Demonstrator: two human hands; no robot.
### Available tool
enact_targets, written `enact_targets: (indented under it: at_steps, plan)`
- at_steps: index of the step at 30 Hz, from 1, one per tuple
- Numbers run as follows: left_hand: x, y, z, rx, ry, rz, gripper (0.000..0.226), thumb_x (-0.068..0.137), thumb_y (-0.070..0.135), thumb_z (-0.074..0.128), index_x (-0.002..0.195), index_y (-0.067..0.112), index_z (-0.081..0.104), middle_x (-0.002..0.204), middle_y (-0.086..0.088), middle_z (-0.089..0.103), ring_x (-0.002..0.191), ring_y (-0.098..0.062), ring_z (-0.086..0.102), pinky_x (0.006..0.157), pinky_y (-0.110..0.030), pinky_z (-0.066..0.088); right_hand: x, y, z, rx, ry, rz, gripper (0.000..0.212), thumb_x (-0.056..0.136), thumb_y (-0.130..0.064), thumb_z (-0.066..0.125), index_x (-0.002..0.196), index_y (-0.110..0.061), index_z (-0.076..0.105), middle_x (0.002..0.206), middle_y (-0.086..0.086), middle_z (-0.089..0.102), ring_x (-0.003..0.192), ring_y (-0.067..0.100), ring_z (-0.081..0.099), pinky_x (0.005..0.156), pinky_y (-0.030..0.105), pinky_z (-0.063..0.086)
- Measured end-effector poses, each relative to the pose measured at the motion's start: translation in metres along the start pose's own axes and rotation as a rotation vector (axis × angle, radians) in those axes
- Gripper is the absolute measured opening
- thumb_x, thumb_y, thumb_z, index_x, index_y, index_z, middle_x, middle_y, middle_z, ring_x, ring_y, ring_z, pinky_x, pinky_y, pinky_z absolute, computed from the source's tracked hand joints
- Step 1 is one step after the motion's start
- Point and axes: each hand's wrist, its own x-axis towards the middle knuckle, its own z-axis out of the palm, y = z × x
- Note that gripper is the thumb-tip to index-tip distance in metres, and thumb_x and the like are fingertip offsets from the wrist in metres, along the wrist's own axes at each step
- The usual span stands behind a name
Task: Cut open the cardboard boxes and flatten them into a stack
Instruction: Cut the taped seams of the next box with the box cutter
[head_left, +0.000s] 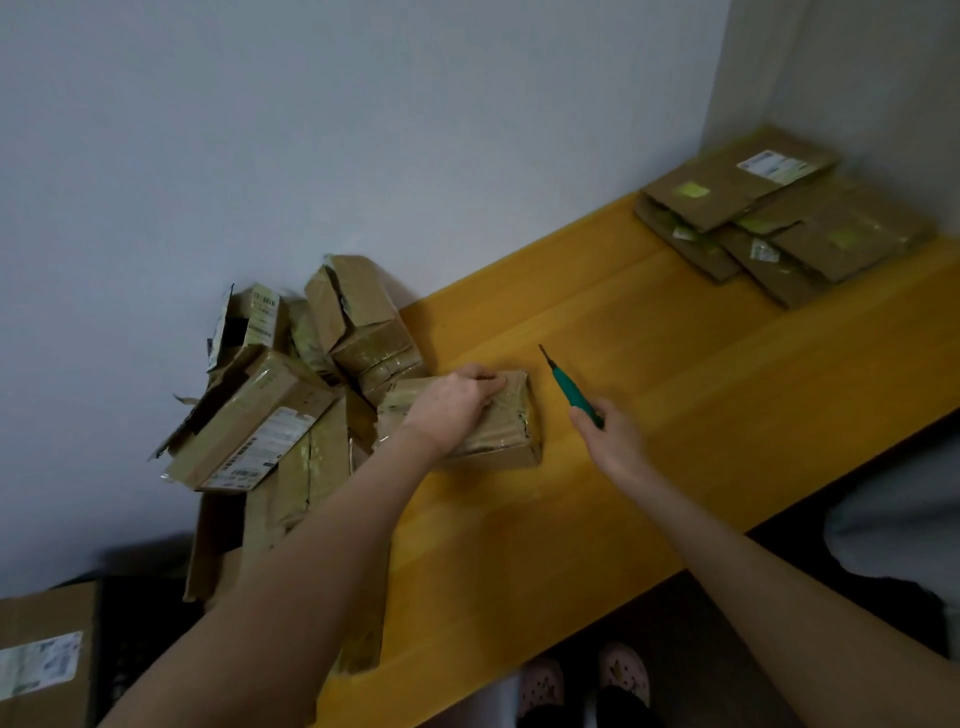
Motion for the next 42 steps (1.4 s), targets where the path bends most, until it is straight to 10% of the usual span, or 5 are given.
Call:
enact_targets:
  at_steps: [6,11,18,36,42]
  plan:
    - [0.004,-0.001,0.001,-0.105,0.033,-0.057,0.037,0.099,0.014,0.049,0.136,0.017,0.056,0.141,-0.001,0.052,0.124,-0.022,0.053,0.104,-0.033,0.042,-0.046,0.022,-0.02,-0.149,0.009,-0.242,0.041,0.101,-0.026,0.045,0.141,-0.017,0.045,0.112,0.005,0.061,0.093,0.018,0.057,0.076,0.03,0.048]
    - [0.005,-0.002,0.008,-0.092,0.047,-0.079,0.038,0.097,0.016,0.054,0.134,0.017,0.056,0.14,-0.001,0.054,0.123,-0.023,0.054,0.103,-0.034,0.042,-0.05,0.01,-0.018,-0.033,-0.023,-0.119,0.04,0.103,-0.025,0.04,0.143,-0.021,0.043,0.075,-0.001,0.065,0.065,0.02,0.059,0.057,0.032,0.047]
    - [0.009,-0.004,0.011,-0.091,0.031,-0.062,0.039,0.094,0.014,0.06,0.133,0.017,0.057,0.141,0.0,0.052,0.126,-0.021,0.051,0.107,-0.035,0.04,-0.045,-0.003,-0.003,0.022,-0.048,-0.003,0.047,0.095,-0.022,0.055,0.141,-0.026,0.046,0.101,-0.002,0.068,0.078,0.015,0.067,0.071,0.039,0.059]
    - [0.011,0.0,0.004,-0.001,-0.013,-0.102,0.03,0.101,0.028,0.045,0.118,0.012,0.064,0.113,-0.009,0.069,0.098,-0.027,0.065,0.085,-0.039,0.053,-0.042,-0.015,-0.013,-0.007,-0.09,-0.042,0.045,0.094,-0.028,0.054,0.139,-0.024,0.051,0.053,-0.005,0.062,0.044,0.003,0.056,0.041,0.016,0.04]
    - [0.014,0.003,0.002,-0.013,-0.043,-0.155,0.032,0.101,0.028,0.047,0.12,0.01,0.065,0.115,-0.007,0.068,0.101,-0.023,0.065,0.088,-0.036,0.053,-0.044,-0.02,-0.016,0.062,-0.162,-0.011,0.042,0.094,-0.024,0.055,0.136,-0.021,0.054,0.06,0.008,0.065,0.046,0.016,0.056,0.05,0.033,0.048]
